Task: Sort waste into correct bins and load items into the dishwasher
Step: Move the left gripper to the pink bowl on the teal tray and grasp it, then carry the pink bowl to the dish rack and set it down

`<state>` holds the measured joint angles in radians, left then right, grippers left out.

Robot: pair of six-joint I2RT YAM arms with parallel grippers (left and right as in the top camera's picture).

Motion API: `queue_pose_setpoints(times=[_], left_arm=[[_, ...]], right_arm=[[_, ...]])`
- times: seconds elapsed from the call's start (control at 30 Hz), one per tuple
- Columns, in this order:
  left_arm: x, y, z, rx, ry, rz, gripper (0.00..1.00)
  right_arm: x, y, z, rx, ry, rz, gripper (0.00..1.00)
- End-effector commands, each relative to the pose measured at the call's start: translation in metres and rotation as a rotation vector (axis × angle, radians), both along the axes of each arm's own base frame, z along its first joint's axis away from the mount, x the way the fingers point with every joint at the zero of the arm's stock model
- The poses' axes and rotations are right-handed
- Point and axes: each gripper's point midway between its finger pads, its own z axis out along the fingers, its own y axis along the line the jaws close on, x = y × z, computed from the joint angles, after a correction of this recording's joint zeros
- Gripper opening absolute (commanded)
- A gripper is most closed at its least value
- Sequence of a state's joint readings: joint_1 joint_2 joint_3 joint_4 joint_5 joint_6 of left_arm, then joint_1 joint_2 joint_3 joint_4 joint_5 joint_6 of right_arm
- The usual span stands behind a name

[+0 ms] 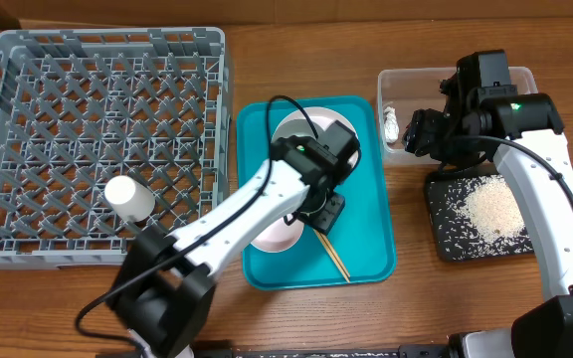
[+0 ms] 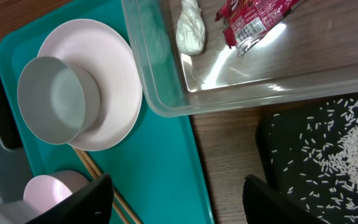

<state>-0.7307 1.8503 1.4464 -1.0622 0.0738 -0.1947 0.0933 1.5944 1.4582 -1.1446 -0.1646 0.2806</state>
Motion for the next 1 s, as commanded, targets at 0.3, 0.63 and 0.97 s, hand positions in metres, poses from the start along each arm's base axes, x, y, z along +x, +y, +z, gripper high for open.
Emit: queue_pose_setpoints(times=[0.3, 0.63, 0.97], left_arm=[[-0.014, 0.023, -0.049, 0.189, 0.131, -0.018, 0.37], [-0.016, 0.029, -0.050, 0.222, 0.141, 0.014, 0.04], [0.012, 0.022, 0.041, 0.108, -0.028, 0.026, 0.04]], right_arm=[[0.005, 0.000, 0.017, 0.000, -0.055, -0.006, 0.68], [0.005, 0.000, 0.017, 0.000, -0.054, -0.006, 0.68], [0.005, -0.001, 0.017, -0.001, -0.052, -0.006, 0.68]])
